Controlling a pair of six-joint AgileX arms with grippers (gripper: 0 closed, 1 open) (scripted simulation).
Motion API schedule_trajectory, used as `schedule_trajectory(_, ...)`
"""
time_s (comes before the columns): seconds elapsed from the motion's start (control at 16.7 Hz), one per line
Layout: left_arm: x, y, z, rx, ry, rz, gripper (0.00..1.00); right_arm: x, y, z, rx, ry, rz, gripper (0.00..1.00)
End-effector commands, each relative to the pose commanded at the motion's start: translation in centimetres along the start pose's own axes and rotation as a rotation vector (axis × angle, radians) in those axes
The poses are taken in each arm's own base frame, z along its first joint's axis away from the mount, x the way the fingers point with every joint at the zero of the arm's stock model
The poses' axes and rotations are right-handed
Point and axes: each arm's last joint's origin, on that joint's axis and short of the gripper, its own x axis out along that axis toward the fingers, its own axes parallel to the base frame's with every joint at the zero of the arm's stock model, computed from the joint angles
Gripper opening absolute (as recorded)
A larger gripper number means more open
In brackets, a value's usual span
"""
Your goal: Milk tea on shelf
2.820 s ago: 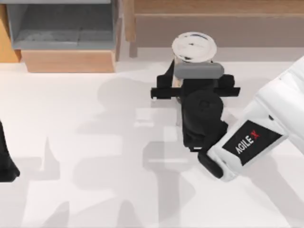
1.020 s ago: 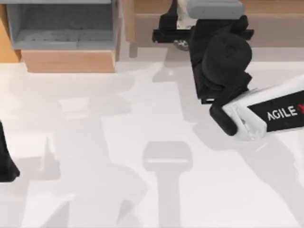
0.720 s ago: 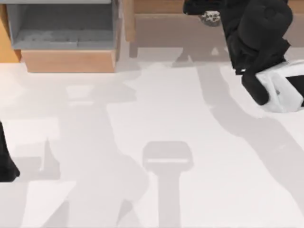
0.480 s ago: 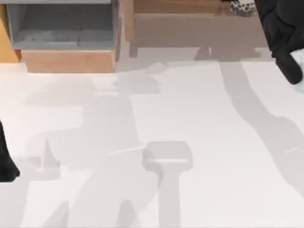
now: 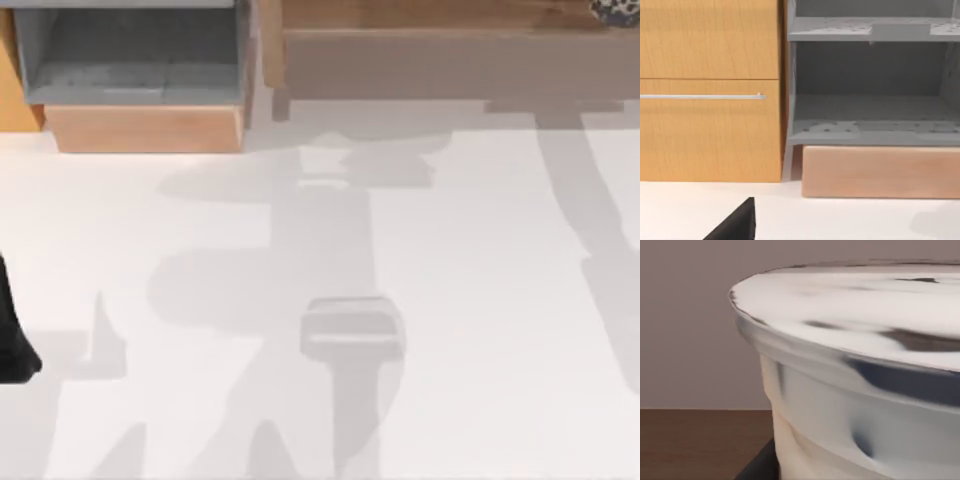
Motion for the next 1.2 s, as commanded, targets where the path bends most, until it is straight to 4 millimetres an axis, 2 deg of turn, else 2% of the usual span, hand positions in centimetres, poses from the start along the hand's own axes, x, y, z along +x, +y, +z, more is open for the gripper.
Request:
schedule_trajectory(0.24, 0.0, 0.0, 0.0, 0.0, 0.0, 0.0, 1.0, 0.0, -1.4, 1.0, 0.0, -0.002, -0.007, 0.0)
schedule_trajectory(0.6, 0.0, 0.0, 0.0, 0.0, 0.0, 0.0, 1.0, 0.1, -1.2, 0.7, 0.001, 0.005, -0.003, 0.0)
schedule_trajectory(1.2, 0.0, 0.0, 0.0, 0.0, 0.0, 0.0, 1.0, 3.6, -1.4, -1.6, 0.001, 0.002, -0.007, 0.0)
